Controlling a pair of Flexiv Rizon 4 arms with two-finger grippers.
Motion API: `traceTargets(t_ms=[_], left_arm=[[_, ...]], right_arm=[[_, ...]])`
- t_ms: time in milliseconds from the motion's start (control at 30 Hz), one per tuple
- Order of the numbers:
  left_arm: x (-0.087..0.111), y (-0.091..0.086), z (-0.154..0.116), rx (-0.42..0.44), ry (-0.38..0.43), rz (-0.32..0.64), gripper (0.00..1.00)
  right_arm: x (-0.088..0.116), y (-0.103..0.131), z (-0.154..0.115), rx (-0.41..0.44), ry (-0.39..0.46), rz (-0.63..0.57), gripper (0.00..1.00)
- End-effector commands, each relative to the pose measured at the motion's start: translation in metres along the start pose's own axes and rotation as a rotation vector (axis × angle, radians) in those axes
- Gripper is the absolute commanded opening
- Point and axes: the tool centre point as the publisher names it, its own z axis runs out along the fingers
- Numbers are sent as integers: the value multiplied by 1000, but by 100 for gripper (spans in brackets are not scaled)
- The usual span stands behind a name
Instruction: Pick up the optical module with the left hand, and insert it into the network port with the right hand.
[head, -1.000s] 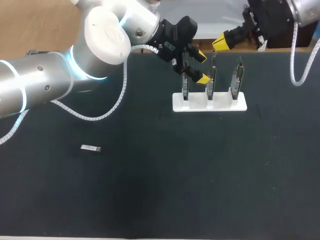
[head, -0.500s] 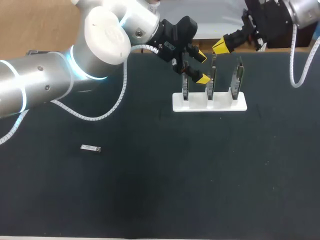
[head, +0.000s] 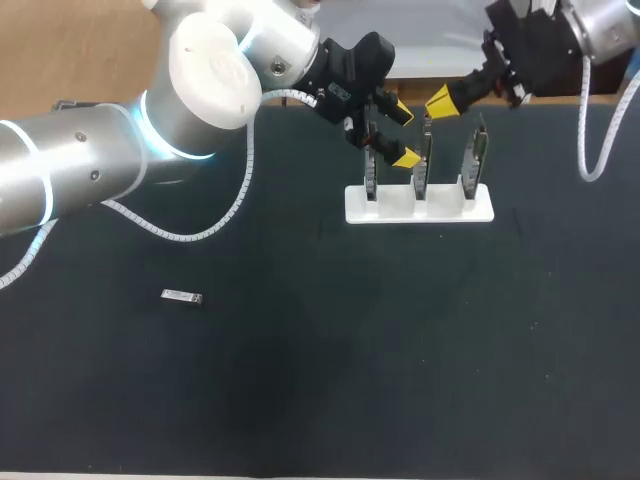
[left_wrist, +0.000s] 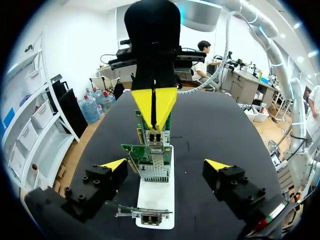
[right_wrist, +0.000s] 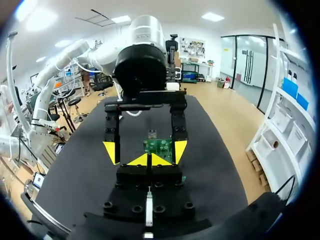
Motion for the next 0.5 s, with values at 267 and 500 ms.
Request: traceTargets(t_ms=[267,500], left_arm=[[-1,2,1,3,5,-1,100],[-1,2,1,3,5,-1,100]], right_arm=[[-14,-2,-5,2,-13,-39,0],[-10,-5,-1,-5,-11,-34,0]])
